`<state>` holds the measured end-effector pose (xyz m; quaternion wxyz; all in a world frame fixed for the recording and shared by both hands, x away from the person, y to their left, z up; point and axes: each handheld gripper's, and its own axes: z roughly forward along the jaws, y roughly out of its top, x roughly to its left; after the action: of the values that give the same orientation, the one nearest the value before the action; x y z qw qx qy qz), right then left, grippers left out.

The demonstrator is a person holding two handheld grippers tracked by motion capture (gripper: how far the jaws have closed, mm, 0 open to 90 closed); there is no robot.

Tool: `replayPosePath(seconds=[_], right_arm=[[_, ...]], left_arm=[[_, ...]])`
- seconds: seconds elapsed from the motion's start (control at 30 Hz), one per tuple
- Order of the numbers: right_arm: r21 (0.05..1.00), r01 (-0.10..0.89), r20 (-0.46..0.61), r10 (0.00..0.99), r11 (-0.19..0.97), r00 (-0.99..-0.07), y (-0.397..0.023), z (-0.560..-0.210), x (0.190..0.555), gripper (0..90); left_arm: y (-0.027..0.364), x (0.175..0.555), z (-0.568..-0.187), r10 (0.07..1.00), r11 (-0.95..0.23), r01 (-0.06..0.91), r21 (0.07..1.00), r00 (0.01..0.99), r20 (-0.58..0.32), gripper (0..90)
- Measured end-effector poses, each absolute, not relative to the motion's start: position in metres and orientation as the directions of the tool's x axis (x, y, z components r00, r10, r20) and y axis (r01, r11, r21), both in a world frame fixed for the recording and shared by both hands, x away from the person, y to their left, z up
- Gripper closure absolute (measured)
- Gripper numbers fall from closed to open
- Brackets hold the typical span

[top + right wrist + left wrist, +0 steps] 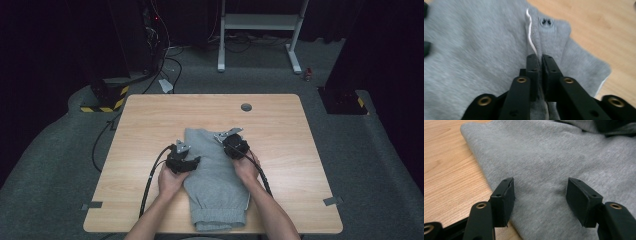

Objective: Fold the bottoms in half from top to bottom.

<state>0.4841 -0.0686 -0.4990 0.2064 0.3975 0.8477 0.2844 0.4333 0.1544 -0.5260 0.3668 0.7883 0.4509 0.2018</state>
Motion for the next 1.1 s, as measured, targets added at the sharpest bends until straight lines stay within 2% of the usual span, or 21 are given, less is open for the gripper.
replayPosePath(seconds=[0.2, 0.3, 0.37, 0.47, 0.57, 0.67, 0.8, 0.87, 0.97, 1.1], right_arm=[[0.77, 0.503, -0.053, 0.825, 0.393, -0.563, -0.097, -0.462, 0.474, 85.5], [0.773, 0.535, -0.032, 0.863, 0.341, -0.504, -0.123, -0.461, 0.479, 85.5], [0.743, 0.58, -0.033, 0.884, 0.334, -0.466, -0.135, -0.469, 0.485, 84.7], [0.7, 0.633, -0.025, 0.897, 0.331, -0.441, -0.142, -0.481, 0.492, 76.7], [0.753, 0.588, -0.006, 0.898, 0.294, -0.44, -0.146, -0.471, 0.481, 72.9], [0.768, 0.53, -0.057, 0.862, 0.361, -0.504, -0.137, -0.466, 0.462, 74.5], [0.725, 0.529, -0.075, 0.815, 0.44, -0.574, -0.126, -0.482, 0.449, 78.9], [0.695, 0.556, -0.079, 0.817, 0.456, -0.571, -0.127, -0.493, 0.449, 79.6], [0.654, 0.611, -0.083, 0.845, 0.446, -0.528, -0.14, -0.51, 0.459, 78.2], [0.673, 0.619, -0.06, 0.864, 0.405, -0.5, -0.151, -0.505, 0.462, 76.6]], left_arm=[[0.155, 0.433, -0.526, 0.862, -0.321, 0.562, 0.762, 0.507, -0.011, 38.8], [0.155, 0.433, -0.526, 0.862, -0.318, 0.563, 0.762, 0.507, -0.015, 38.7], [0.155, 0.434, -0.526, 0.861, -0.316, 0.565, 0.762, 0.508, -0.018, 38.7], [0.156, 0.434, -0.526, 0.867, -0.307, 0.571, 0.762, 0.497, -0.022, 39.7], [0.153, 0.438, -0.52, 0.877, -0.331, 0.576, 0.747, 0.479, 0.02, 39.4], [0.151, 0.441, -0.515, 0.877, -0.334, 0.568, 0.753, 0.48, 0.027, 40.1], [0.146, 0.447, -0.516, 0.867, -0.363, 0.583, 0.727, 0.496, 0.035, 39.8], [0.146, 0.45, -0.52, 0.864, -0.37, 0.58, 0.725, 0.503, 0.039, 40.2], [0.153, 0.456, -0.522, 0.878, -0.324, 0.596, 0.735, 0.479, -0.002, 37.9], [0.152, 0.461, -0.516, 0.877, -0.331, 0.629, 0.704, 0.48, -0.017, 37.5]])
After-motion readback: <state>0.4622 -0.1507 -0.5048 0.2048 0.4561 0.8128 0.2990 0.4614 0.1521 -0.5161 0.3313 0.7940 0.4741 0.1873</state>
